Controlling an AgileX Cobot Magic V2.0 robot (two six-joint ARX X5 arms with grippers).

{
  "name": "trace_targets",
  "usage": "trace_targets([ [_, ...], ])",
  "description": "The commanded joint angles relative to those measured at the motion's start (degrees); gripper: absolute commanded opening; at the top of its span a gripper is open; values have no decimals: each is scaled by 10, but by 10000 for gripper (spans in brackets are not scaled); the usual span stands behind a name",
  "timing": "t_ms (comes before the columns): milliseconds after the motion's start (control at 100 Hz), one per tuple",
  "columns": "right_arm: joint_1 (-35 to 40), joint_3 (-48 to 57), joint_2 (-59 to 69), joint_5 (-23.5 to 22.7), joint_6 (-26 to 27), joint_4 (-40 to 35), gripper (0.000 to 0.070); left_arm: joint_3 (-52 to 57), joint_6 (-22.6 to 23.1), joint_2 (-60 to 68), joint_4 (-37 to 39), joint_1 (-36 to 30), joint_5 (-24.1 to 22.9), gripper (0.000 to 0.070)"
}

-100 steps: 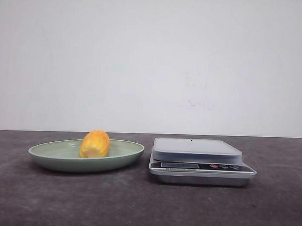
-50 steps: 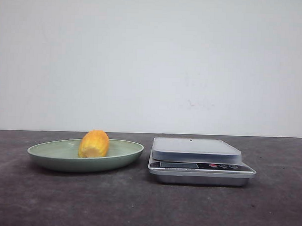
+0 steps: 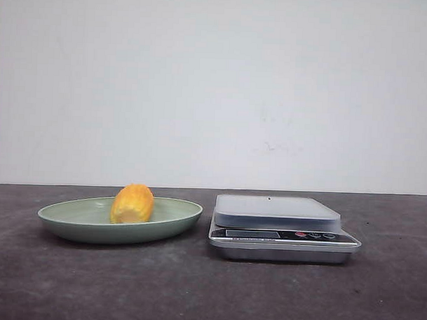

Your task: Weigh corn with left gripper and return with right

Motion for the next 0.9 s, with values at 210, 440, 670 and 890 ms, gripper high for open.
trace_targets([
  [210,2,9,0,0,7,6,6,-11,22,0,-4,1,11,19],
  [440,2,9,0,1,7,6,6,-11,19,0,-4,1,11,19],
  [670,2,9,0,1,7,6,6,-10,19,0,-4,1,11,19],
  [890,2,9,0,0,7,6,6,-10,19,0,-4,1,11,19],
])
